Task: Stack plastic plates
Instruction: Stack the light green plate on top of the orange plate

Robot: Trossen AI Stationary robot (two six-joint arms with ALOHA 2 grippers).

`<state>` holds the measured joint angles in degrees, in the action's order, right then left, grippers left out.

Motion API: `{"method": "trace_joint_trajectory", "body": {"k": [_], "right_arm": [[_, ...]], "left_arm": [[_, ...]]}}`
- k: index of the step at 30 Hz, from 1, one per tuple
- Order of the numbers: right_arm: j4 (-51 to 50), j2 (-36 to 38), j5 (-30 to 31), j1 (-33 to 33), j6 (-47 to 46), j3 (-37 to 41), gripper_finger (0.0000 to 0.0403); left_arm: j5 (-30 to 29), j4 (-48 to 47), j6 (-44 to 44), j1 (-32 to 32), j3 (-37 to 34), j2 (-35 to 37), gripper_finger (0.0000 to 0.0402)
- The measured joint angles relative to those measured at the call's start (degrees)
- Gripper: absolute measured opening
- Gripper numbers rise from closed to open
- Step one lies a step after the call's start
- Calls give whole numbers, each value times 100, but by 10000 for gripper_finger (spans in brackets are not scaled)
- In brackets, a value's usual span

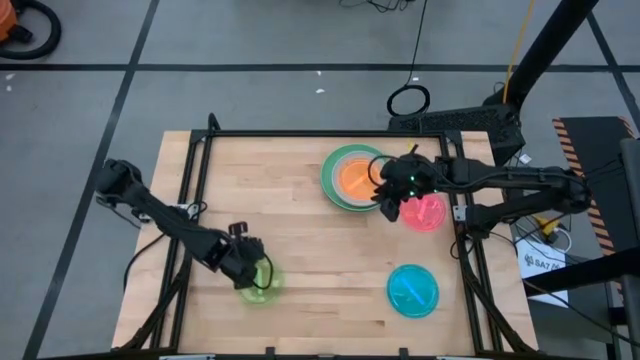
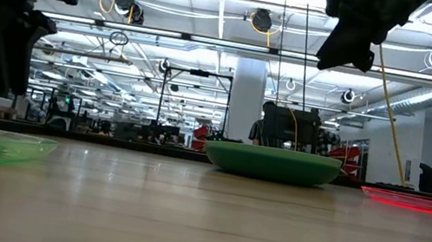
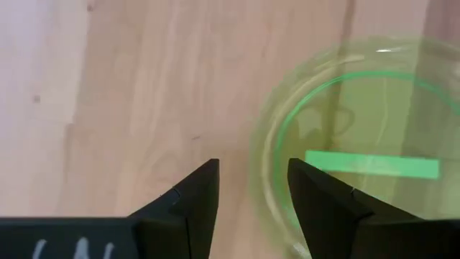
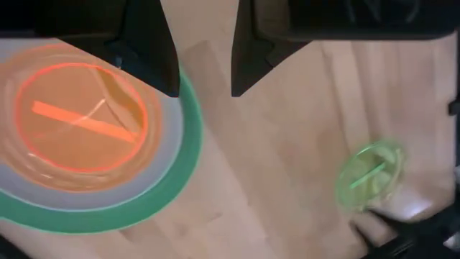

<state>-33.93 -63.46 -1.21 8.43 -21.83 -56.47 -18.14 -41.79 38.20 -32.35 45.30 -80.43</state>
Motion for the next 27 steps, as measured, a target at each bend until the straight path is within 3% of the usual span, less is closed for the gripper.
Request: {"method": "trace_joint_trajectory", "body": {"k": [4, 9, 20, 27], "right_arm": [[5, 9, 173, -325, -101, 0, 118], [-24, 6, 713, -756, -318, 0, 118], [-22, 4, 1206, -1438, -777, 0, 118], [-20, 4, 1626, -1642, -906, 0, 118]], "left_arm": [[3, -260, -295, 137, -58, 214, 172], [302, 205, -490, 290, -391, 215, 172], [799, 1560, -10, 283, -1342, 212, 172], [734, 1957, 269, 146, -1550, 232, 160]]}}
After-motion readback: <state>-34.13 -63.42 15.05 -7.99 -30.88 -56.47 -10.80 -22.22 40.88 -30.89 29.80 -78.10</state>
